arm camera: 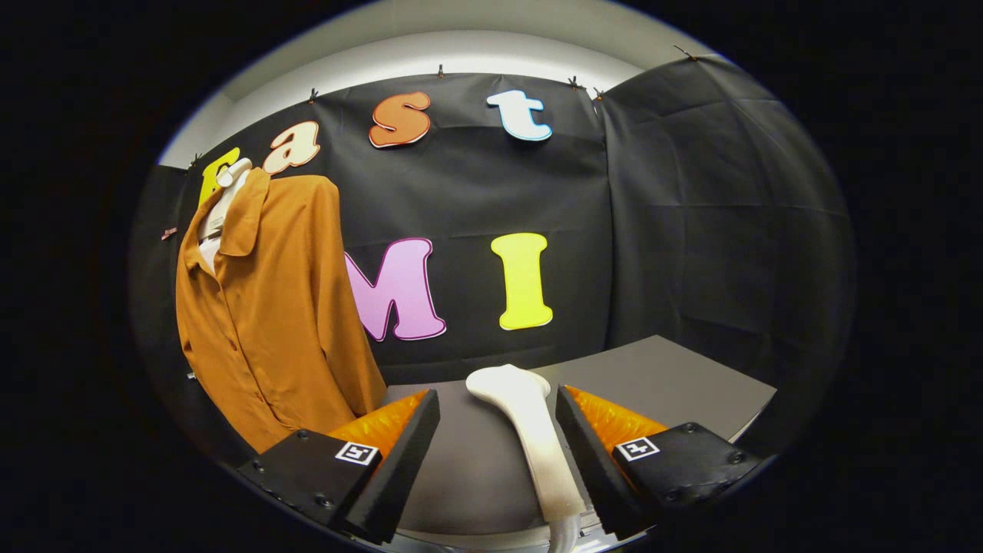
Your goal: Iron the clothes twice with a garment steamer, once on the left side and once on the right side.
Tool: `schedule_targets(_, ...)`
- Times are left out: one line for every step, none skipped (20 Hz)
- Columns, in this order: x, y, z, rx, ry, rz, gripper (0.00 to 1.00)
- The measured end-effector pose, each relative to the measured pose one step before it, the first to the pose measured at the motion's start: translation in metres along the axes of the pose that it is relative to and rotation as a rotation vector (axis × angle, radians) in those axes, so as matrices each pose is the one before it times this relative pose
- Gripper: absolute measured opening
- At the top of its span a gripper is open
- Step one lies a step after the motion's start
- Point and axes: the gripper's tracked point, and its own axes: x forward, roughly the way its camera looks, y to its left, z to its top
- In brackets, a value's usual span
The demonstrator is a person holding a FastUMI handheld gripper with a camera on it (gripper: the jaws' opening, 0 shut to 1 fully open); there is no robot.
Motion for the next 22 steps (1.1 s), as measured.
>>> schedule_targets(0.00563, -0.0046, -0.00534, 0.0026, 0.02082, -0.00177, 0.96)
schedule_targets(0.00632, -0.00434, -0.00455, 0.00382, 0.02047, -0.00209, 0.96)
schedule_targets(0.00608, -0.00367, -0.00413, 0.0028, 0.02053, -0.00101, 0.96)
schedule_targets(0.00527, -0.00323, -0.0044, 0.00194, 0.01907, 0.00144, 0.96)
schedule_targets(0.00565, -0.00094, -0.00451, 0.00117, 0.01969, 0.00814, 0.96)
schedule_targets(0.00566, -0.00167, -0.005, 0.00186, 0.02201, 0.0042, 0.96)
schedule_targets(0.0045, -0.00444, -0.00584, 0.00353, 0.02481, -0.00533, 0.95)
schedule_targets(0.00415, -0.00284, -0.00505, 0.00322, 0.02608, -0.00282, 0.95)
schedule_targets(0.00558, -0.00274, -0.00394, 0.00206, 0.02189, -0.00239, 0.95)
schedule_targets(0.00478, -0.00248, -0.00314, -0.00025, 0.02057, -0.00069, 0.95)
schedule_targets(0.00498, -0.00168, -0.00428, -0.00267, 0.02159, -0.00255, 0.95)
schedule_targets(0.00502, -0.00264, -0.00511, -0.00285, 0.02765, -0.00489, 0.95)
schedule_targets(0.00533, -0.00063, -0.00443, -0.00175, 0.02961, 0.00076, 0.95)
schedule_targets(0.00384, 0.00103, -0.00316, 0.00324, 0.02738, 0.00989, 0.95)
schedule_targets(0.00252, 0.00214, -0.00421, 0.00231, 0.02333, 0.00845, 0.95)
schedule_targets(0.00309, -0.00103, -0.00294, 0.00603, 0.01502, -0.00181, 0.94)
schedule_targets(0.00294, -0.00257, -0.00199, 0.01154, 0.01103, -0.00779, 0.93)
schedule_targets(0.00229, -0.0023, -0.00288, 0.00725, 0.01772, -0.00849, 0.9)
schedule_targets(0.00312, 0.0006, -0.00489, -0.00131, 0.02212, 0.00025, 0.88)
schedule_targets(0.00504, -0.00151, -0.00608, -0.00695, 0.0317, -0.00884, 0.77)
schedule_targets(-0.00578, -0.00117, -0.00053, -0.01166, 0.01111, -0.00181, 0.68)
schedule_targets(0.00515, 0.00312, -0.00102, -0.01402, -0.01077, 0.01351, 0.59)
